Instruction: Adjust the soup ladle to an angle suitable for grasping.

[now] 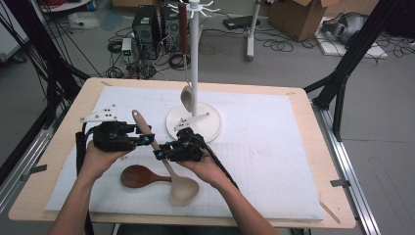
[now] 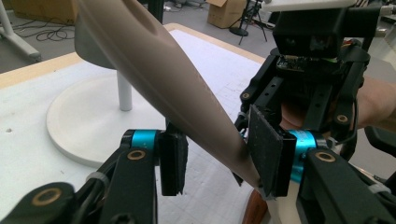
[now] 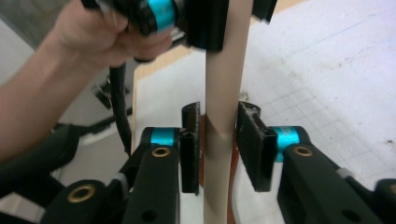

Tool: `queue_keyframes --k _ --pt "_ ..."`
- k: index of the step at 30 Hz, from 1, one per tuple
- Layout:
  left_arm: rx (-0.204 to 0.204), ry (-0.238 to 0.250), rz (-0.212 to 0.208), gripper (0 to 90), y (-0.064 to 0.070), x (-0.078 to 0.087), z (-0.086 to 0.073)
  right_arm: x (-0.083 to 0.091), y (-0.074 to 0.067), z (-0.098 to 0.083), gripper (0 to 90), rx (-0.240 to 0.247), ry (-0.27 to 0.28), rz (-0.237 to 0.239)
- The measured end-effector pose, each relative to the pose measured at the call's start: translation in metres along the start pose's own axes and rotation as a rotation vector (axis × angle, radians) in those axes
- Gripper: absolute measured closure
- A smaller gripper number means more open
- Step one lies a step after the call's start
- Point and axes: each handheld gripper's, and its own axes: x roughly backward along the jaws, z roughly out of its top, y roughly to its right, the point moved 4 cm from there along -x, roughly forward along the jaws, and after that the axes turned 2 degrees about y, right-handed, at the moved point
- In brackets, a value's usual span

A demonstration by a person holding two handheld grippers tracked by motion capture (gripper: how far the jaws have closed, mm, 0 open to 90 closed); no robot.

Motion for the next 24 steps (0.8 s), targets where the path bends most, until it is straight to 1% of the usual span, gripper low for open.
queue_keyframes --k 3,4,6,9,12,13,16,17,18,21,23,24 --pt "-0.009 0.002 -0.013 59.5 0.002 -0.001 0.002 -0.001 -0.001 -0.002 68.7 0.018 -0.026 0.009" --pt "-0.012 0.002 -0.02 60.0 0.003 -0.001 0.003 -0.002 -0.001 -0.002 69.9 0.02 -0.025 0.018" --pt "-0.023 -0.003 -0.027 60.5 0.005 -0.001 0.006 -0.002 -0.001 -0.002 75.0 0.029 -0.028 0.012" --pt "-0.034 -0.007 -0.034 60.6 0.007 -0.002 0.008 -0.001 -0.001 -0.001 76.2 0.018 -0.025 0.033" --pt "-0.035 0.001 -0.042 60.4 0.008 -0.002 0.008 0.001 -0.001 -0.001 76.9 0.009 -0.022 0.032" --pt "-0.042 0.002 -0.04 60.0 0.008 -0.002 0.008 0.001 -0.001 -0.001 77.0 0.004 -0.022 0.035" --pt "-0.039 0.008 -0.054 54.9 0.01 0.0 0.009 0.003 -0.001 -0.001 77.2 -0.01 -0.022 0.033" --pt "-0.045 0.007 -0.059 53.7 0.011 0.002 0.009 0.003 -0.001 -0.001 77.3 -0.01 -0.018 0.035" --pt "-0.052 0.006 -0.055 52.6 0.012 0.003 0.009 0.004 -0.002 -0.001 77.3 -0.01 -0.016 0.034" --pt "-0.056 0.006 -0.043 49.1 0.013 0.006 0.009 0.01 -0.001 0.0 77.3 -0.021 -0.009 0.023" --pt "-0.051 0.006 -0.035 46.0 0.013 0.009 0.009 0.016 -0.001 0.0 77.3 -0.031 -0.013 0.007" --pt "-0.053 0.003 -0.031 45.4 0.013 0.01 0.008 0.019 -0.002 0.001 77.4 -0.028 -0.005 0.0"
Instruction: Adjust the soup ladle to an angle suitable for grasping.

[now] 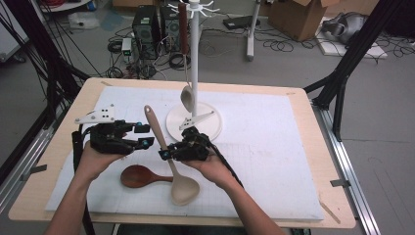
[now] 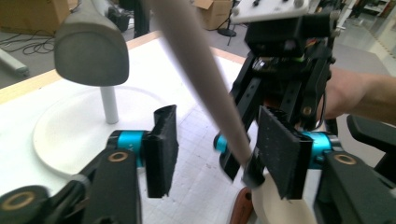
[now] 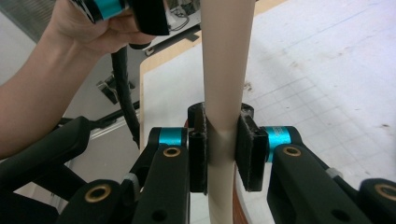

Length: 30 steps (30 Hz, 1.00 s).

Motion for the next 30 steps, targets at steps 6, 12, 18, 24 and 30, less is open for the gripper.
queue_keyframes --k 6,12,18,24,30 --pt "0.001 -0.01 0.03 41.7 -0.002 0.006 -0.006 0.016 -0.001 0.007 77.5 0.007 0.041 -0.022" --pt "0.008 -0.017 0.053 39.8 -0.004 0.011 -0.012 0.029 0.0 0.014 77.5 0.014 0.077 -0.036" --pt "0.01 -0.015 0.096 35.1 -0.004 0.016 -0.02 0.043 0.002 0.024 77.5 0.013 0.121 -0.055" --pt "0.023 -0.013 0.127 32.6 -0.005 0.021 -0.029 0.055 0.005 0.033 77.5 0.017 0.146 -0.082" --pt "0.028 -0.019 0.153 29.1 -0.007 0.023 -0.036 0.063 0.011 0.041 77.5 0.022 0.158 -0.108"
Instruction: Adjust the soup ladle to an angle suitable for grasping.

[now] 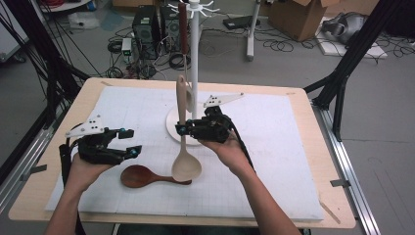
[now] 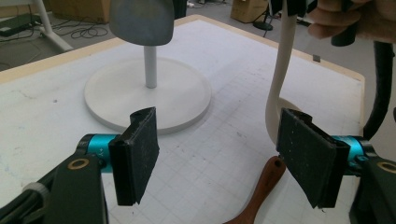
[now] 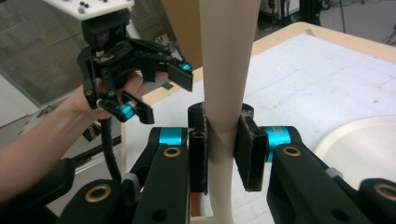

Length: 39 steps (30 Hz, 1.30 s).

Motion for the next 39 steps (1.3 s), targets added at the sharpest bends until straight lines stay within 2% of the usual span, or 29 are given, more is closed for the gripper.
queue_keyframes --k 15,26,39 --pt "0.024 -0.014 0.049 25.6 -0.01 0.006 -0.016 0.011 0.012 0.022 77.5 0.014 0.014 -0.038" --pt "0.015 -0.022 0.107 17.7 -0.015 0.01 -0.02 0.014 0.02 0.035 77.4 0.031 0.015 -0.067" --pt "0.015 -0.027 0.11 17.7 -0.016 0.011 -0.021 0.022 0.024 0.053 77.5 0.061 0.026 -0.098"
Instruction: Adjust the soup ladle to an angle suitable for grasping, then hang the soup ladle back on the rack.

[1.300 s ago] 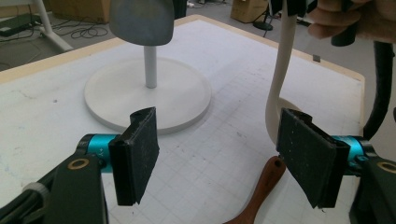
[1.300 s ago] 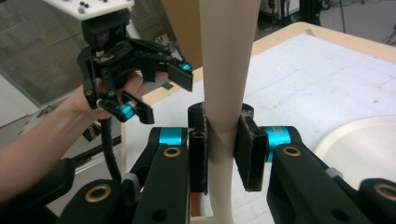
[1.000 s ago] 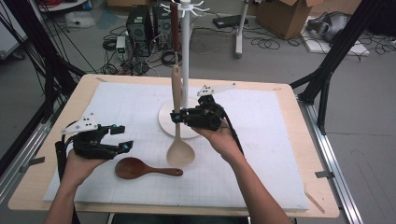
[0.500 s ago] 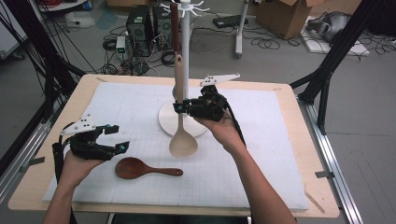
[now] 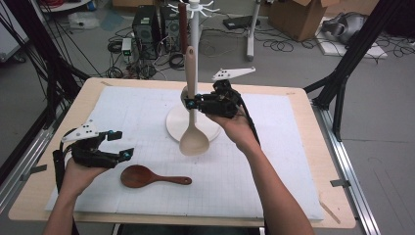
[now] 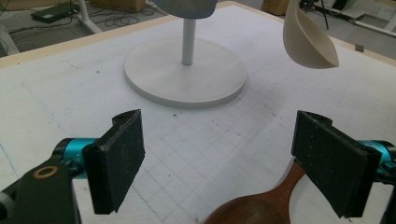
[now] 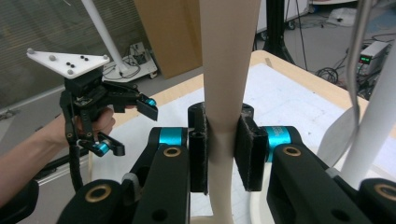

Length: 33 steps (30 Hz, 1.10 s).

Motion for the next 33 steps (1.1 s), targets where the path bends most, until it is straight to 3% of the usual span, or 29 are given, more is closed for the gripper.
queue_keyframes --k 22,33 --pt "0.011 -0.007 0.002 17.8 -0.003 0.0 -0.003 0.005 0.009 0.043 77.4 0.049 0.02 -0.036" --pt "0.008 -0.006 -0.001 17.8 -0.001 -0.002 -0.002 0.005 0.012 0.062 77.4 0.036 0.029 -0.076"
